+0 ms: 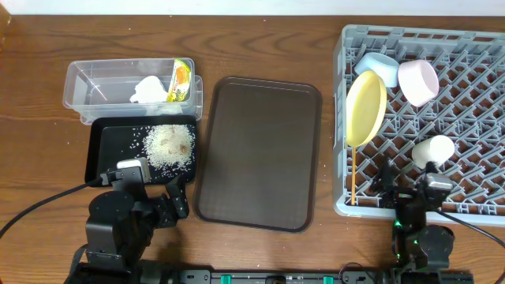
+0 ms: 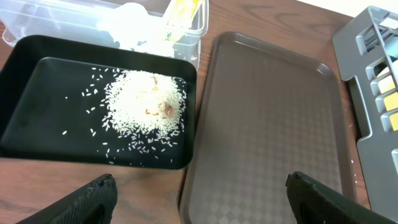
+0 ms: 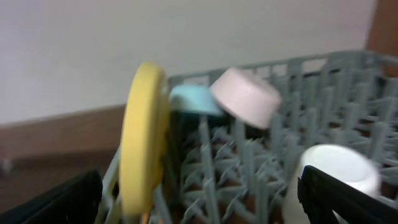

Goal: Sort waste into correct bins and load items into the dishwasher rack

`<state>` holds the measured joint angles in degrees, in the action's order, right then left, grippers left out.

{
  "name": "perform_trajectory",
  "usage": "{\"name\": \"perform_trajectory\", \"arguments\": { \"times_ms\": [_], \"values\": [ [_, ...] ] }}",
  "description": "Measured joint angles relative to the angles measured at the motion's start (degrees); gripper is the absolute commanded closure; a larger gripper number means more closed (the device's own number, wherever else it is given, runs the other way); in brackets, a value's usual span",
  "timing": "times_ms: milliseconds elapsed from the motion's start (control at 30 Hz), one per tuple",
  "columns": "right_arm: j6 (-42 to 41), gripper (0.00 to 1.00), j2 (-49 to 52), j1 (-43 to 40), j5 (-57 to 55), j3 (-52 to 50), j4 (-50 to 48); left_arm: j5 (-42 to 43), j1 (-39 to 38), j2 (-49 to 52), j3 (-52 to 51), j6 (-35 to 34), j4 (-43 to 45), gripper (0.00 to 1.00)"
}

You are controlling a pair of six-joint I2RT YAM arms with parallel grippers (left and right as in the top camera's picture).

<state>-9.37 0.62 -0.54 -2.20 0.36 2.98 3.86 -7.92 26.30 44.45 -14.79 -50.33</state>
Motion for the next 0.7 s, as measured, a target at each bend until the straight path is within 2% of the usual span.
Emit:
{"name": "perform_trajectory", "arguments": {
  "times_ms": [267,700],
  "values": [
    [8.57,0.01,0.04,0.02,4.39,0.00,0.83,0.02,0.00,0.00,0.00,0.00,-0.02,0.10],
    [10.29,0.01,0.04,0.02,5.05,0.00,0.83,0.02,0.00,0.00,0.00,0.00,-0.02,0.10]
  ]
}}
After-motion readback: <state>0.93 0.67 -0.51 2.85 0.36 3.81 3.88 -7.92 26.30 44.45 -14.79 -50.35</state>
